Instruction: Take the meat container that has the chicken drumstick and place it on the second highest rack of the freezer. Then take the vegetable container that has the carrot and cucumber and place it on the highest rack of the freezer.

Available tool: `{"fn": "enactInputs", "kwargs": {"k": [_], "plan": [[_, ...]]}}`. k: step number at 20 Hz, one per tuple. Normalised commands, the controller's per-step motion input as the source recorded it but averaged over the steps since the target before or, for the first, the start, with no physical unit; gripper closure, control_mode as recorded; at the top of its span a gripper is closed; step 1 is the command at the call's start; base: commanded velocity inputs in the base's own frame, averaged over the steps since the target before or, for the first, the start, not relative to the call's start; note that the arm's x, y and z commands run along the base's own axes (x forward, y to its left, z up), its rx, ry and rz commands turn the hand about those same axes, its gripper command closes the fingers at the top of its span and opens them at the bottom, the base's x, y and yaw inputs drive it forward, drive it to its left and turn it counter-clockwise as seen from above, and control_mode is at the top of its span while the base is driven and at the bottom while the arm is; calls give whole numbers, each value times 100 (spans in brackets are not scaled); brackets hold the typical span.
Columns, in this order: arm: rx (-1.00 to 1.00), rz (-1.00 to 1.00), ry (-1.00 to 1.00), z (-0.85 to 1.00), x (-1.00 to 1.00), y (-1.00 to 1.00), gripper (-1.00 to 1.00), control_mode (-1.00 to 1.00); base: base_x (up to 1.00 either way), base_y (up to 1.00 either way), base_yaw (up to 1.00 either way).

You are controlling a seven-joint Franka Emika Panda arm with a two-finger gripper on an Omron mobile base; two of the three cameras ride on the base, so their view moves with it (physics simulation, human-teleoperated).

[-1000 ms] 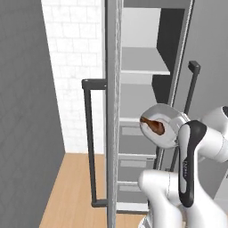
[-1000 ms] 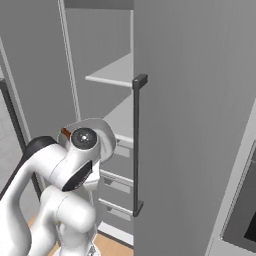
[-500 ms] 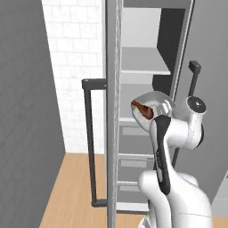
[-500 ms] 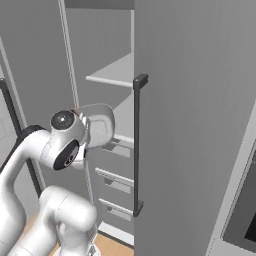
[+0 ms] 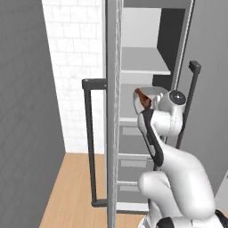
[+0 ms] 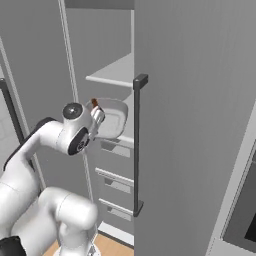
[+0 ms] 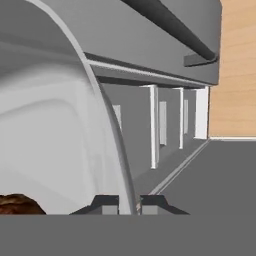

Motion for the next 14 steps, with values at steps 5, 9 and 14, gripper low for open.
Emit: {"fn": "enactInputs", "kwargs": {"k": [5,9,14], "plan": [[16,-8,17,-23,63,0,100,-100,0,0,0],[-1,0,9,-26,33,6,100,-100,0,0,0],[-4,0,6,-41,60,0,100,-100,0,0,0]]}}
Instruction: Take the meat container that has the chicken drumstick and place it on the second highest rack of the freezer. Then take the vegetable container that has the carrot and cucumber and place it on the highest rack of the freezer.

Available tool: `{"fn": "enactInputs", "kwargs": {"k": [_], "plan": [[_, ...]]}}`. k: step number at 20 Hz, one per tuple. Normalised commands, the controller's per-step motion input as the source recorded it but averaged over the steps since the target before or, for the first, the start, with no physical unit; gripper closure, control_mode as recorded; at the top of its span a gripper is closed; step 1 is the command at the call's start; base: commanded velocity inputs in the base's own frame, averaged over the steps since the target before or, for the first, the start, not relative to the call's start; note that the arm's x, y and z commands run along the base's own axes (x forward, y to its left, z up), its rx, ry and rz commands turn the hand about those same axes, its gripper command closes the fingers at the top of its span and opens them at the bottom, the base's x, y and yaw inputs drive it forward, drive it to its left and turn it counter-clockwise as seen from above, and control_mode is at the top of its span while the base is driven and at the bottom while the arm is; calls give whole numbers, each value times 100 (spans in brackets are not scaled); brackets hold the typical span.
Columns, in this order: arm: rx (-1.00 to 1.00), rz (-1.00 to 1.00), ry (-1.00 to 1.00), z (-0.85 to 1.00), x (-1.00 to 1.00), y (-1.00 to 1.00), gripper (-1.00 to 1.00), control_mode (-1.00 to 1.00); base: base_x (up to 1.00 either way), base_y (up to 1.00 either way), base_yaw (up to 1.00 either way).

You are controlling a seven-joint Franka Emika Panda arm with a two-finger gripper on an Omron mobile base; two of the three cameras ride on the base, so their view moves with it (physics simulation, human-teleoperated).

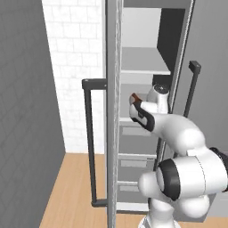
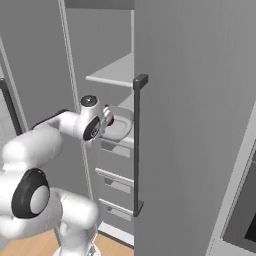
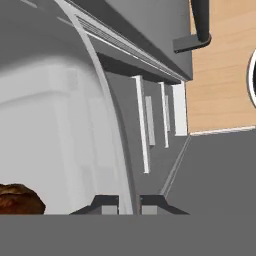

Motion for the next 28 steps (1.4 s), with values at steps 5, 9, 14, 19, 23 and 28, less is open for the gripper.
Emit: {"fn": "enactInputs", "kwargs": {"k": [5,9,14,19,23,28], "plan": [[-9,-1,0,-30,79,-6,100,-100,0,0,0],[-8,-1,0,-8,79,-5,100,-100,0,0,0],[-1,-1,1,-2,67,-15,100,-100,0,0,0],[0,0,0,-25,41,-26,100,-100,0,0,0],[0,0,0,-16,47,-33,100,-100,0,0,0],[0,0,0,-3,28,-10,-100,-100,0,0,0]]}}
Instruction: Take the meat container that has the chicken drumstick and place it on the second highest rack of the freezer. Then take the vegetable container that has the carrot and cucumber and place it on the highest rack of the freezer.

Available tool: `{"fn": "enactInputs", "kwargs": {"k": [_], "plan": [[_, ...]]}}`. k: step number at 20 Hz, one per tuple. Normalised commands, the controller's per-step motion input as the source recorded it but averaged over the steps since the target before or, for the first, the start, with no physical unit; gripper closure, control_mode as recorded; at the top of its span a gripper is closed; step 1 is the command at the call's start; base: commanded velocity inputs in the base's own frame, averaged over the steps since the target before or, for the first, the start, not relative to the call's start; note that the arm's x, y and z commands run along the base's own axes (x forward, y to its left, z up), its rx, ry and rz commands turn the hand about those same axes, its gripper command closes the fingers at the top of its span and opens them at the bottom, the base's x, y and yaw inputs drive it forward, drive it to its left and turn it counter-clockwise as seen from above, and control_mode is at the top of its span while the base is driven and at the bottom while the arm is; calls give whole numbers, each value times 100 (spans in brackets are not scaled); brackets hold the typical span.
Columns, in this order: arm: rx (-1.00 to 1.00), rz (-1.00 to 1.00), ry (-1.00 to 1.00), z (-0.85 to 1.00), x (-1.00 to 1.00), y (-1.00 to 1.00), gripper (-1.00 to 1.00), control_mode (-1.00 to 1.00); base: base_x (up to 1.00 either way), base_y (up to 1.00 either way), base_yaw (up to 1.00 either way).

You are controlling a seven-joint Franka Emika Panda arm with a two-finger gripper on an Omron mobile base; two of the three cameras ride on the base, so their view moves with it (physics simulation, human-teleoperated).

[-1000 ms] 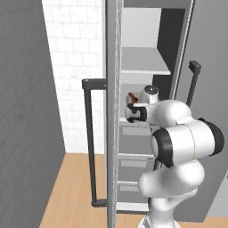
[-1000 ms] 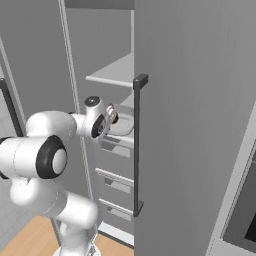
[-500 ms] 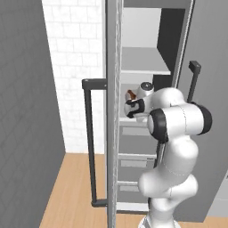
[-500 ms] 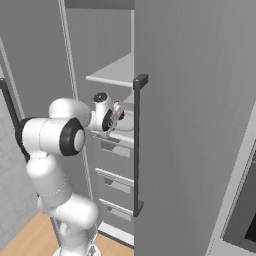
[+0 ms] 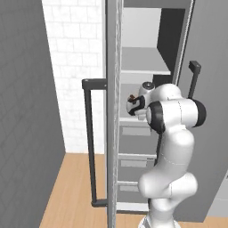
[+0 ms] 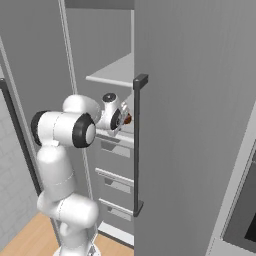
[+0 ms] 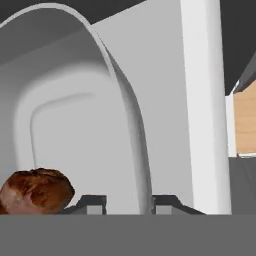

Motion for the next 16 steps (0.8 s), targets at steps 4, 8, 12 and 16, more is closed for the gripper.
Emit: {"fn": "enactInputs", "kwargs": {"k": [4,8,12,16], "plan": [[0,0,-7,10,-42,4,-100,-100,0,0,0],[-3,-6,-27,87,-90,21,-100,-100,0,0,0],[0,-14,-20,100,-100,15,-100,-100,0,0,0],[15,-14,0,100,-100,16,-100,-100,0,0,0]]}}
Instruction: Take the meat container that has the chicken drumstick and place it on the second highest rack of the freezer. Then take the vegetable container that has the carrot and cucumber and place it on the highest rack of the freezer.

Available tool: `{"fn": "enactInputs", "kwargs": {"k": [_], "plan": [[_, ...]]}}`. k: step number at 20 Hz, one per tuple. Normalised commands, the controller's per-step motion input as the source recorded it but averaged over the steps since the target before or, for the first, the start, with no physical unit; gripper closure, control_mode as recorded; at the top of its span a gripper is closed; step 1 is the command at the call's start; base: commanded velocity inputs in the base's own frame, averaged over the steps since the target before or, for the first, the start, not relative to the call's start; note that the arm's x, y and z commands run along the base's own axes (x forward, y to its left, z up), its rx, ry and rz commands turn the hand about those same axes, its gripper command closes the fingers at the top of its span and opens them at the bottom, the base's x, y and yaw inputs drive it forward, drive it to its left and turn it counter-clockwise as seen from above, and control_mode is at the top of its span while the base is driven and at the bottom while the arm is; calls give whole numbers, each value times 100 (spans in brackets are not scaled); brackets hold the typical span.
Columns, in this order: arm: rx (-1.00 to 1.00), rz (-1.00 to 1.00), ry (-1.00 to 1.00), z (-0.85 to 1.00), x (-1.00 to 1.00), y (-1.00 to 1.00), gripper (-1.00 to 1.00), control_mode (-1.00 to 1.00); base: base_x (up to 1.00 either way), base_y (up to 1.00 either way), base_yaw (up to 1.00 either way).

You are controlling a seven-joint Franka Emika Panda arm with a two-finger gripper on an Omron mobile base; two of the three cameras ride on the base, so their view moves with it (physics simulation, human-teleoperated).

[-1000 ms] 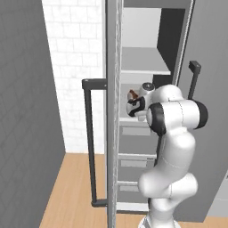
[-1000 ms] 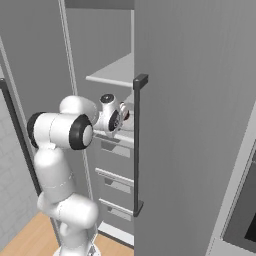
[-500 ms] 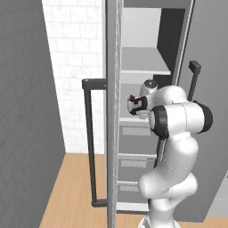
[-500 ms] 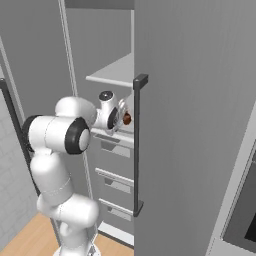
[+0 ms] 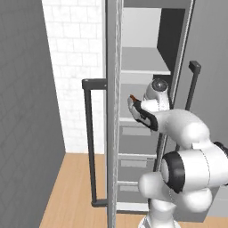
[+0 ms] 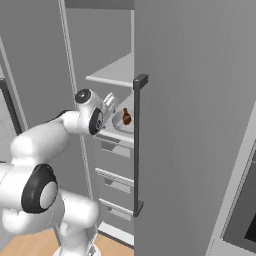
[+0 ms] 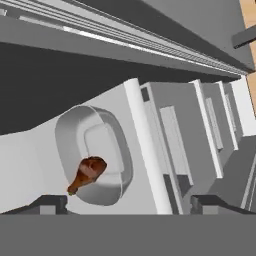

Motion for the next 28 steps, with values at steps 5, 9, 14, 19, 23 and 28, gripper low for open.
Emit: {"fn": "enactInputs", "kwargs": {"k": [5,9,14,19,23,28], "plan": [[20,-13,1,100,-100,5,-100,-100,0,0,0],[13,-4,1,88,-100,0,-100,-100,0,0,0],[-1,-4,-1,14,-100,7,-100,-100,0,0,0],[0,-8,-2,0,-60,5,-100,100,-40,1,-7],[0,0,0,0,0,0,-100,100,-100,-18,-33],[0,0,0,0,0,0,-100,100,-94,-80,-38]]}}
